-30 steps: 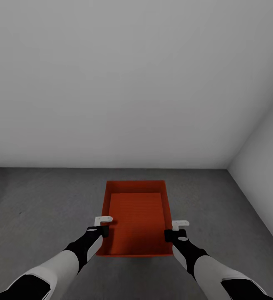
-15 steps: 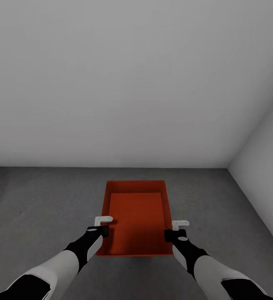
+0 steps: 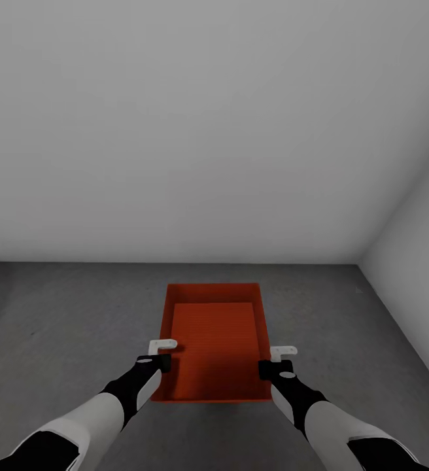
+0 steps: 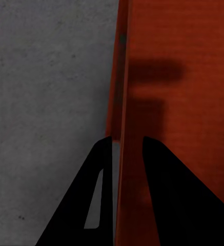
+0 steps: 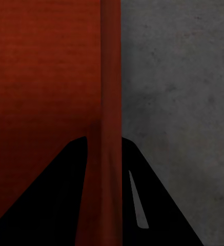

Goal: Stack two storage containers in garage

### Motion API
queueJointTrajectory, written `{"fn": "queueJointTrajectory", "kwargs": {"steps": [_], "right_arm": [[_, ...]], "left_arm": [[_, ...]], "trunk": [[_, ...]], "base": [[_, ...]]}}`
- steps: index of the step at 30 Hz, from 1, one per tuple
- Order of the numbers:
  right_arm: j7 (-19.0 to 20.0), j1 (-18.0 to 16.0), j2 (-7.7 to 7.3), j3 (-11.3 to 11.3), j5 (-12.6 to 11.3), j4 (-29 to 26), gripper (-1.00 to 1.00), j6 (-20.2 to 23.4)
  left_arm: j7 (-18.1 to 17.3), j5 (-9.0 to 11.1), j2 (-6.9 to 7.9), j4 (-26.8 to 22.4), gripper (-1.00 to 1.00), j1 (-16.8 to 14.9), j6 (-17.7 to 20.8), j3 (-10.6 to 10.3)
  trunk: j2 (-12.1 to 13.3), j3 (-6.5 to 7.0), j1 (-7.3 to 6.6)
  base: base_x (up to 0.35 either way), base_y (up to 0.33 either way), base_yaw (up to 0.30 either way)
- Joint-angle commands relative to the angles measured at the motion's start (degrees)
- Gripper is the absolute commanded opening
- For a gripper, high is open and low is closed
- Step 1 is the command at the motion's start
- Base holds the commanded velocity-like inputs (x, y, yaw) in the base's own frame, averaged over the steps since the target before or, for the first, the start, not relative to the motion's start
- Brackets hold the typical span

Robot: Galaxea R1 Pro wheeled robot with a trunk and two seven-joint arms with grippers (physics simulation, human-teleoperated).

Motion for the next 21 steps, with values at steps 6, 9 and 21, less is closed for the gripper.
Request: {"fn": "queueJointTrajectory", "kwargs": {"steps": [6,9,21], "right_arm": [[0.23,0.01,0.01,0.43,-0.53,0.18,-1.00,-0.09],[0.23,0.01,0.01,0.41,-0.56,0.18,-1.00,-0.09],[0.28,0.01,0.01,0.39,-0.56,0.18,-1.00,-0.09]], "left_arm": [[0.96,-1.34,3.11,-0.28,-1.00,-0.08,-1.12,3.42],[0.96,-1.34,3.11,-0.28,-1.00,-0.08,-1.12,3.43],[0.96,-1.34,3.03,-0.38,-1.00,-0.08,-1.12,3.35]], "trunk": [[-0.06,-0.06,0.01],[-0.06,-0.06,0.01],[-0.06,-0.06,0.01]], "base": [[0.052,0.263,0.000],[0.048,0.226,0.000],[0.028,0.027,0.000]]}}
